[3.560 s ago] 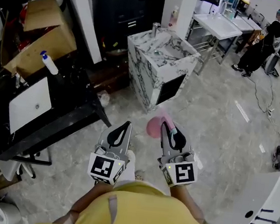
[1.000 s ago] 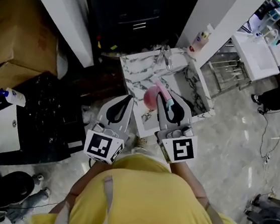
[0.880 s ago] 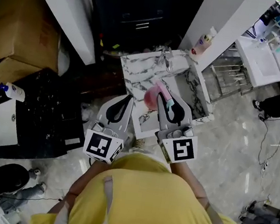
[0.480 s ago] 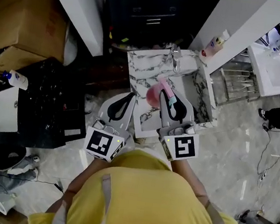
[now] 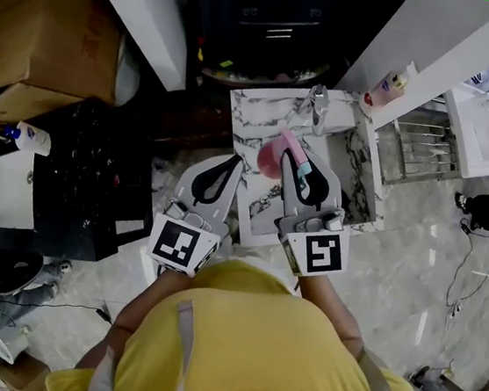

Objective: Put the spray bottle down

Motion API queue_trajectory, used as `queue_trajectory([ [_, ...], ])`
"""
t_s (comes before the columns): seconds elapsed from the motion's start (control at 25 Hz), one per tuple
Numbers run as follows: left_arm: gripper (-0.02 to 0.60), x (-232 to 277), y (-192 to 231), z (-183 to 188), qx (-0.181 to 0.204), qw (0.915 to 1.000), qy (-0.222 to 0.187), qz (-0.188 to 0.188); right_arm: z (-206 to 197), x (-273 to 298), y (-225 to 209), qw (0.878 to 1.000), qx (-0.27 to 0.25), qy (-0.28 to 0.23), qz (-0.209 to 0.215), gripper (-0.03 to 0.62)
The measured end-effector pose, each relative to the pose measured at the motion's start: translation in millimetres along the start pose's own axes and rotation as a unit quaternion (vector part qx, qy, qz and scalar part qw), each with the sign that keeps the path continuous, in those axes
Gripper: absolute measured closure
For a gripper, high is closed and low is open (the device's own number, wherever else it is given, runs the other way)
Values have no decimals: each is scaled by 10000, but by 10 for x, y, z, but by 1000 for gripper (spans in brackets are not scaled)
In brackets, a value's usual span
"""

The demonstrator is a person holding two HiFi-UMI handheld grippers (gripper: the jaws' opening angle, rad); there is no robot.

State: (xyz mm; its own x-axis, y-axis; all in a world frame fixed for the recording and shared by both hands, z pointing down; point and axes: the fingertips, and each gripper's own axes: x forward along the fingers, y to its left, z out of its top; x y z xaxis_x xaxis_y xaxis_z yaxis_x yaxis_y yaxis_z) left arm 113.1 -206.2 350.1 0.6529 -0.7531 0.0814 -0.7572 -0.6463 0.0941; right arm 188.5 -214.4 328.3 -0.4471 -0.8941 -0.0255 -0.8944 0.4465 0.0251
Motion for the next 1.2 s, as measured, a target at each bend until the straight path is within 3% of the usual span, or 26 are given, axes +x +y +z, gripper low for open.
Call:
queue_trajectory([
  [0.44, 580, 359, 357, -193, -12, 9997, 167, -169, -260, 586, -46, 9998, -106, 153, 105, 530],
  [0.84, 580, 588, 771, -397, -199, 9993, 313, 2, -549, 1061, -163, 9995, -136, 237, 157, 530],
  [1.2, 580, 781, 868, -721, -244, 9978, 595, -148, -913, 1355, -274, 9992, -96, 366, 147, 530],
])
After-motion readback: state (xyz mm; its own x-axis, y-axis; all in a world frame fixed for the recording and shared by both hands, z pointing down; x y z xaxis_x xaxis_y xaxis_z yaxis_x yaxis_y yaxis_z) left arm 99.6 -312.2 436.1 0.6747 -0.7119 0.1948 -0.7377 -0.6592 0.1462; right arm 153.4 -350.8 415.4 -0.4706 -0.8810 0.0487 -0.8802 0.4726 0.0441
